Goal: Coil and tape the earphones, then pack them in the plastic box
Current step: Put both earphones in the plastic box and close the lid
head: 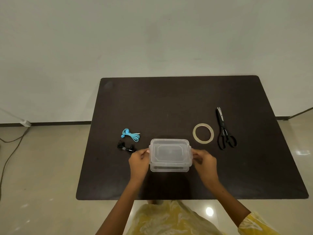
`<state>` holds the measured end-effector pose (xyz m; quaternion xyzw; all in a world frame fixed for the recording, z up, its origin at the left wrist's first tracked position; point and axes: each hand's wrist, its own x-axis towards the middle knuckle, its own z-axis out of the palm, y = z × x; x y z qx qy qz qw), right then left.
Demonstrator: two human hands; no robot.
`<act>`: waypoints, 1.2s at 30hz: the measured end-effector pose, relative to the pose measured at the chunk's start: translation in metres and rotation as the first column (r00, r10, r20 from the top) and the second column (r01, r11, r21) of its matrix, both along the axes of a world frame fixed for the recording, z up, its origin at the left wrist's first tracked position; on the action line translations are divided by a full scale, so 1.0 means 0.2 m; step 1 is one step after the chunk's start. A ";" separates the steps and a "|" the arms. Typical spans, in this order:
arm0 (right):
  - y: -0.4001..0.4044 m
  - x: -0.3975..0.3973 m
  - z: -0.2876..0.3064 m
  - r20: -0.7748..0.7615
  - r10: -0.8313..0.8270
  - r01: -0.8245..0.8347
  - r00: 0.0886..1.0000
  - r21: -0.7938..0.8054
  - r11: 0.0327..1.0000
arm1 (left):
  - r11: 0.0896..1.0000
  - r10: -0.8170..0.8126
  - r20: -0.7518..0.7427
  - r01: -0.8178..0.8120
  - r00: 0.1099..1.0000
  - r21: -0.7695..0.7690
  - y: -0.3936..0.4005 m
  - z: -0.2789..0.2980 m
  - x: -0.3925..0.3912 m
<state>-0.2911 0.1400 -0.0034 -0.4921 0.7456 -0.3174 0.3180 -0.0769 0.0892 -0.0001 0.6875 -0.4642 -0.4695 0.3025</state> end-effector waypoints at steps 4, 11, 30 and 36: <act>-0.21 -0.06 0.06 -0.015 -0.031 0.030 0.999 -0.037 0.999 | 0.995 0.092 -0.158 -0.085 0.983 0.048 -0.19 0.04 0.00; -0.64 -0.08 -0.08 0.140 -0.220 0.192 0.965 0.188 0.963 | 0.995 0.015 -0.162 0.002 0.987 0.104 -0.54 -0.05 -0.09; -0.50 0.58 -0.06 -0.114 0.491 -0.476 0.863 0.139 0.868 | 0.997 0.076 0.082 -0.073 0.994 -0.037 -0.12 -0.05 0.22; -0.54 0.90 -0.18 -0.289 0.795 -0.733 0.534 0.312 0.605 | 0.988 0.147 0.126 -0.151 0.981 0.021 0.03 -0.06 0.35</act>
